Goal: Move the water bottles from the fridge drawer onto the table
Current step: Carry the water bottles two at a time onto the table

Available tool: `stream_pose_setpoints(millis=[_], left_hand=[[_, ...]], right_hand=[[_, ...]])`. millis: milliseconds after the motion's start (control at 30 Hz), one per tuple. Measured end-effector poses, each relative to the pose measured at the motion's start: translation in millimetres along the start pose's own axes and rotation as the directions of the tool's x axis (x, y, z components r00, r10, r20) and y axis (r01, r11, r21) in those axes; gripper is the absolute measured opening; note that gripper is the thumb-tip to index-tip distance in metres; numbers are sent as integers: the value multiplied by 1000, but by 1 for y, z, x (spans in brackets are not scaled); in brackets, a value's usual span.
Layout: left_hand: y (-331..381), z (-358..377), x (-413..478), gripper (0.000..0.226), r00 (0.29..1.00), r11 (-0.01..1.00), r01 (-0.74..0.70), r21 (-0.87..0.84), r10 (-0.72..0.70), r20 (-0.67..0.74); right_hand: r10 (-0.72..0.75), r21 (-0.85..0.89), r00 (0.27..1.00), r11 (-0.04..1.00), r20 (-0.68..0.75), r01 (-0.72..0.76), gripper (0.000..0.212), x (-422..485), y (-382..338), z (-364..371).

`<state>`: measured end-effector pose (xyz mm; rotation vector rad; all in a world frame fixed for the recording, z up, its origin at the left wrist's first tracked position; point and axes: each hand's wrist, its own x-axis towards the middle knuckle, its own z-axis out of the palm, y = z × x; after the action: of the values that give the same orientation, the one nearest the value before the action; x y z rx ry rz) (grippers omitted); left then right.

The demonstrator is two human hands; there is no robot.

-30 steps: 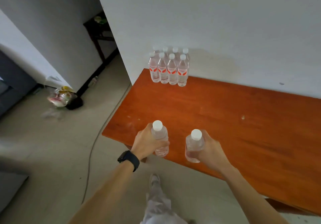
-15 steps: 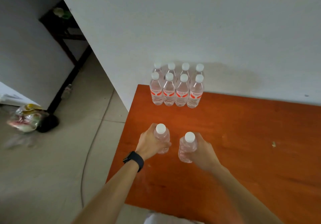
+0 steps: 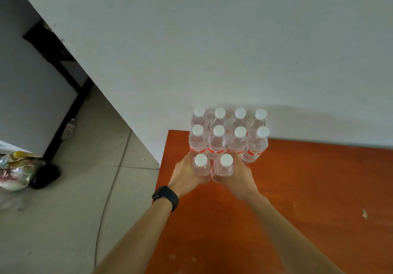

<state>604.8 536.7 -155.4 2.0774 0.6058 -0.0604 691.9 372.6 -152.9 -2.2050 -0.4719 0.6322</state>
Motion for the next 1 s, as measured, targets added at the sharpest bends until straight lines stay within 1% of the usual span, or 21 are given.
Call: stream_pose_setpoints(millis=[133,200,300,367,500,600,667,700,767,800,867,933,1000], left_hand=[[-2,-2,6,64,999,999,-31,-16,32,29],[-7,-2,6,67,999,998,-21,-53,22,29],[-23,0,3,81,1000,992,2,-122,-2,0],[-35,5,1,92,1000,987,23,-160,-25,-15],[-56,16,0,111,996,980,87,-178,-91,-16],[-65,23,6,115,992,981,124,-148,-125,4],[-66,25,11,109,991,980,130,-149,-128,22],[-66,27,14,101,993,983,116,-141,-113,29],[-68,29,16,82,996,989,89,-119,-86,29],[-69,30,17,77,996,990,85,-116,-84,17],[-70,32,17,73,995,988,91,-124,-94,-17],[-70,33,18,73,994,983,93,-156,-101,-41],[-69,31,19,75,995,979,88,-184,-96,-38]], right_hand=[[-32,39,999,999,-8,32,70,3,3,6],[-47,65,999,997,-13,47,76,2,6,9],[-45,83,998,995,-38,48,86,-2,18,15],[7,92,1000,996,-28,-4,89,-3,28,21],[118,115,993,986,22,-120,81,-3,47,32],[136,112,991,984,11,-136,71,1,50,34],[111,94,994,989,15,-112,68,4,47,33],[107,88,994,990,5,-107,69,6,46,33],[124,66,990,991,-60,-120,74,8,44,34],[139,46,985,990,-102,-135,78,8,42,36],[197,23,967,980,-161,-196,87,7,37,42],[244,49,951,970,-189,-239,94,8,33,49],[223,71,956,974,-190,-213,104,12,34,55]])
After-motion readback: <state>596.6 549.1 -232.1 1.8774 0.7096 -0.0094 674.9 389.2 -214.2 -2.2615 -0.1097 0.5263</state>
